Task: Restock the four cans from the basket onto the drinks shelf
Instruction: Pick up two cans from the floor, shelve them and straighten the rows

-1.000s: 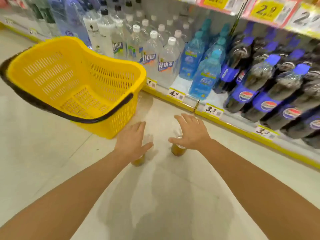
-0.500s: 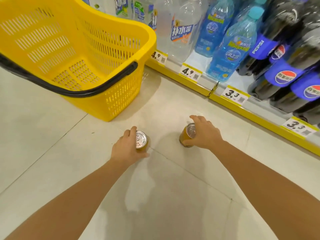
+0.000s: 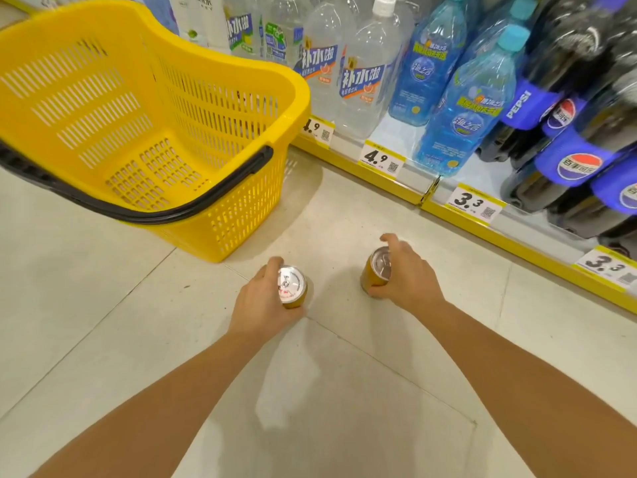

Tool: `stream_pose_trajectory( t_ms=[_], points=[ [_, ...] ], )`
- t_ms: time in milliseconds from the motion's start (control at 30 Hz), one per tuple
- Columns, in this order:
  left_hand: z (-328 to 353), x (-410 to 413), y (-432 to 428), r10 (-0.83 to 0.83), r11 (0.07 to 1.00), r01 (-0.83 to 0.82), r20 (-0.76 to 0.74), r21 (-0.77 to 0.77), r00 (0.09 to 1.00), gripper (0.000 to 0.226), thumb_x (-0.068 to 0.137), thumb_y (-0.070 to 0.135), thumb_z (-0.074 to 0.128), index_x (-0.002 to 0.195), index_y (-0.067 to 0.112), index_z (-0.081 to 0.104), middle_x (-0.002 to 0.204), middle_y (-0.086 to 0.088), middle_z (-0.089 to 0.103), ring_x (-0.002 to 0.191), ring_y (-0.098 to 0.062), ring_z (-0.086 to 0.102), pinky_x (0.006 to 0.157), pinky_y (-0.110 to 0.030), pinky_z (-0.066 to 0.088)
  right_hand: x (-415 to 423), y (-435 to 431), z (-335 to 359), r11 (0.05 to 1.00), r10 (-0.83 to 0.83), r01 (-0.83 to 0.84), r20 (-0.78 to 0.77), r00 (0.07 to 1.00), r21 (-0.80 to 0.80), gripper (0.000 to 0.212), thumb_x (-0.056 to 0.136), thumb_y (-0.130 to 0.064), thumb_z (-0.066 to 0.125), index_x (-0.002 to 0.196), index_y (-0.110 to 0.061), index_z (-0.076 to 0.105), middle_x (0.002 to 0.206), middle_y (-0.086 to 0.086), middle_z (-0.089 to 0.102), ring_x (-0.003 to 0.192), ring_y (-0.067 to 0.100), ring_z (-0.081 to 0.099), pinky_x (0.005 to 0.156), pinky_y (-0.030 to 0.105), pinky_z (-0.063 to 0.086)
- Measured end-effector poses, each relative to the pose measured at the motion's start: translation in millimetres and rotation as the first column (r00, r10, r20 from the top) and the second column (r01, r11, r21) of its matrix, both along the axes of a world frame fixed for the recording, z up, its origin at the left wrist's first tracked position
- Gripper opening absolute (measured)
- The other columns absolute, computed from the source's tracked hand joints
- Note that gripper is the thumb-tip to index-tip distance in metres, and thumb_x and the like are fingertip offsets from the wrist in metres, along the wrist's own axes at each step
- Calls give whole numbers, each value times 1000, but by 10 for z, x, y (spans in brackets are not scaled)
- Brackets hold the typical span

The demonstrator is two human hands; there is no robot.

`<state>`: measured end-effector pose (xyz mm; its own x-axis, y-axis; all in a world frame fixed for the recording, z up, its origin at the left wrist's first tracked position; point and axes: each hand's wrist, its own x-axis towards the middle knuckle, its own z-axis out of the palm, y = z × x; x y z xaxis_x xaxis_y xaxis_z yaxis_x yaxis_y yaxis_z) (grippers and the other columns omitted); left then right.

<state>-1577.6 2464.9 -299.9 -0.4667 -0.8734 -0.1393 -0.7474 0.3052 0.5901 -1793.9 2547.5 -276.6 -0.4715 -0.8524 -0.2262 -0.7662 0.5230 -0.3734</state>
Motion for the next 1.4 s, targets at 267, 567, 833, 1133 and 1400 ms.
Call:
stream_pose_trajectory(
  t_ms=[267,567,833,1133,1400],
  points=[
    [1517,-229,-344,25,983,-59,-192,-174,981,71,53,40,84,103,11,43,98,-7,66,92,-35,62,69,-39,48,-34,-321,1457,967,-73,72,7,997,-246,71,56,-33,83,112,-12,44,109,7,59,98,31,56,77,36,43],
    [4499,-175,-499,-51,986,-29,-471,-163,881,80,55,27,88,124,16,48,108,2,63,100,-17,59,86,-31,47,205,-386,4416,878,55,127,362,931,-461,89,52,-16,91,123,-20,38,110,4,56,100,21,55,79,27,41],
    [7359,-56,-505,-28,995,-36,-610,-92,792,81,59,30,87,127,13,46,107,6,56,95,-12,55,79,-23,43,390,-518,7222,739,99,232,442,892,-633,64,52,-15,91,99,-24,49,104,2,64,95,15,62,83,26,51],
    [9932,48,-606,-111,992,121,-788,-46,606,33,75,16,75,95,30,54,87,14,63,63,14,61,59,-1,47,524,-471,9892,626,167,277,473,865,-729,50,69,-13,81,106,-16,47,88,-5,59,75,5,57,68,12,49],
    [11246,10,-524,-197,963,261,-840,-68,505,25,78,22,72,96,27,56,92,7,63,83,-8,61,68,-22,48,541,-137,11192,603,117,232,372,921,-763,58,72,-26,79,113,-19,39,115,7,55,99,18,58,85,30,49]
  ],
)
